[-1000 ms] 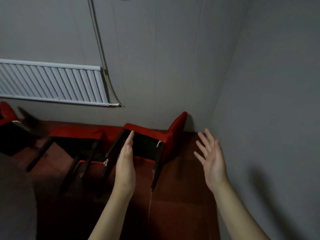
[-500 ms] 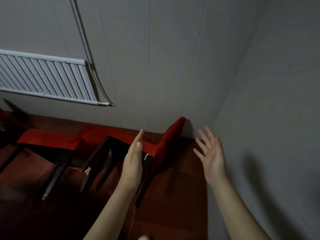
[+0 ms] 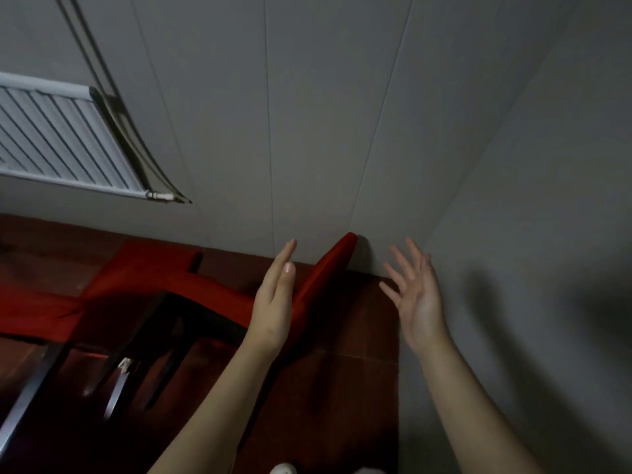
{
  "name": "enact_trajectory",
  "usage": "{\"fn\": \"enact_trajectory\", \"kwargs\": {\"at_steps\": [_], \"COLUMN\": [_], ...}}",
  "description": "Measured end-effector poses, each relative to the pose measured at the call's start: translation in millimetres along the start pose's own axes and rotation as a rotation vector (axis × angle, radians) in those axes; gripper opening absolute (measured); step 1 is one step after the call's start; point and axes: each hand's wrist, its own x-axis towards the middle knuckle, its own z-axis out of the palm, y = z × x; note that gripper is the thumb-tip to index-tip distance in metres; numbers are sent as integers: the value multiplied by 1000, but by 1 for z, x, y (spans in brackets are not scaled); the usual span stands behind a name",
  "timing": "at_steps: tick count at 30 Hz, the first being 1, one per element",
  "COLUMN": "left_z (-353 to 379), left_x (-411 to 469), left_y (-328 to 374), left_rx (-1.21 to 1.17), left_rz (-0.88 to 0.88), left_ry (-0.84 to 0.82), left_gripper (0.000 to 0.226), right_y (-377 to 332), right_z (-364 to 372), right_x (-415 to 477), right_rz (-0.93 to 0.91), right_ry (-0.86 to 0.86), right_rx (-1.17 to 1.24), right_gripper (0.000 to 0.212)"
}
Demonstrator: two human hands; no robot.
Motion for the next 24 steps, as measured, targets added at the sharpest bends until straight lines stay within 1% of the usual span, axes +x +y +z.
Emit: {"fn": "enact_trajectory", "kwargs": {"at_steps": [2,5,8,11,14,17,21,24], "left_z": [10,33,59,84,101,105,91,80], "left_x": [23,69,114,154,188,222,262,287], "left_y": [-8,-32,-58,-83,-105,-129,-172,-203], "left_rx": [19,48,80,181,260,335,409,468], "left_rz": [-32,-71,-126,-162,-164,-206,-344,-428], "left_ry": [-18,-12,50,112,131,118,162,176], "left_gripper": [46,47,46,58,55,62,71,73], "right_y": [8,25,40,53,71,88,118,144], "right_z": [-9,-28,-45,-61,-70,-66,-49,-40], "right_x": [26,86,148,213,270,317,371,404], "right_rz": [32,80,153,208,251,305,374,464], "right_ry": [6,7,-26,-102,-199,-285,-358,-353], "right_rx": [13,2,-32,-120,-224,-307,-380,-404], "right_gripper": [49,47,48,50,57,62,60,60]}}
